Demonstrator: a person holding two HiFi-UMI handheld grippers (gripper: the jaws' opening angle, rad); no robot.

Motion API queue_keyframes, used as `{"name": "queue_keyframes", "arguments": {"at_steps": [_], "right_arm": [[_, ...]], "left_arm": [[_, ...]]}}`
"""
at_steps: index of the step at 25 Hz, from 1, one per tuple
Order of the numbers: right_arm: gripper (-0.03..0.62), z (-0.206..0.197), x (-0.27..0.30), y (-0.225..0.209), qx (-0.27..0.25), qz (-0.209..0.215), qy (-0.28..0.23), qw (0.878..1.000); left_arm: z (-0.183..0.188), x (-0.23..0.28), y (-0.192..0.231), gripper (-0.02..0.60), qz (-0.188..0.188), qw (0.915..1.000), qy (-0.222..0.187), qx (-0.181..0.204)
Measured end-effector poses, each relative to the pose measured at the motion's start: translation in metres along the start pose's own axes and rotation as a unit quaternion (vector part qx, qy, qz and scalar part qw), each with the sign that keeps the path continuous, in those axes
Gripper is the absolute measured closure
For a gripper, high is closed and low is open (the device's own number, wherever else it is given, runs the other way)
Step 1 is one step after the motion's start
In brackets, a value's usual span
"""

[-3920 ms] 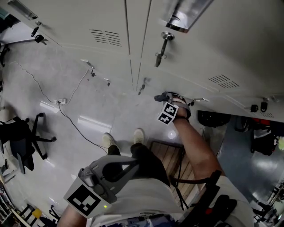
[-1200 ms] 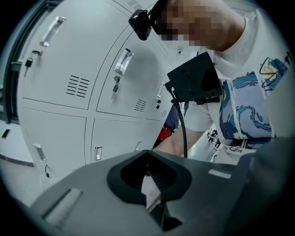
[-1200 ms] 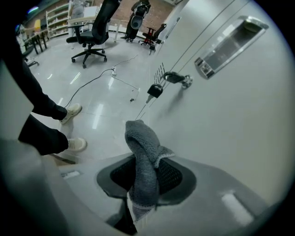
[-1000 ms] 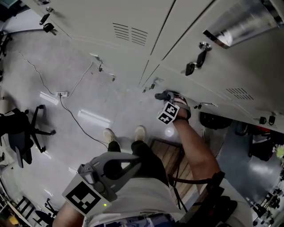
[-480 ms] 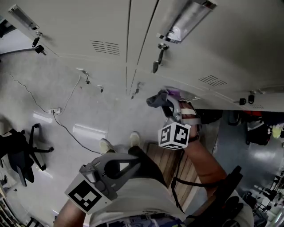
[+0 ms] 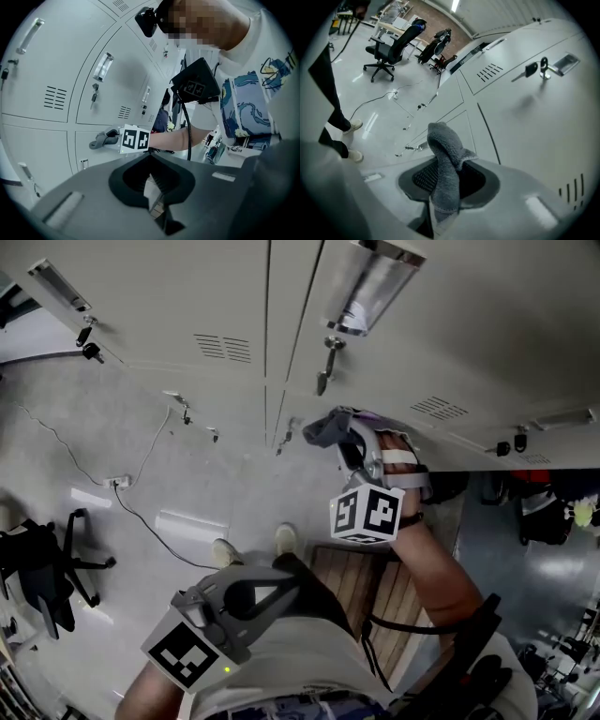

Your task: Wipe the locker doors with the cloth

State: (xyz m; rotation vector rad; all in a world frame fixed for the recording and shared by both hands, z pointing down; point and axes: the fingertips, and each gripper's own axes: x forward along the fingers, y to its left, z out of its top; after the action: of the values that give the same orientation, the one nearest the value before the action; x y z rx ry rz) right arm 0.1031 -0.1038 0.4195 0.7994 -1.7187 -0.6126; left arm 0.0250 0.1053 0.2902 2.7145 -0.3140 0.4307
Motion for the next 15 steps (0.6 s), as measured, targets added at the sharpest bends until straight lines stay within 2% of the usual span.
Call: {"name": "queue_keyframes", "arguments": {"at_steps": [15], "right_arm": [[0.484,-0.037,0.088,0.101,-0.011,0.081,0.04,0.996]], "left_arm": [[-0.01,-0.005,0.008,0.578,0.033,0.9989,-0.002,-0.034]]}}
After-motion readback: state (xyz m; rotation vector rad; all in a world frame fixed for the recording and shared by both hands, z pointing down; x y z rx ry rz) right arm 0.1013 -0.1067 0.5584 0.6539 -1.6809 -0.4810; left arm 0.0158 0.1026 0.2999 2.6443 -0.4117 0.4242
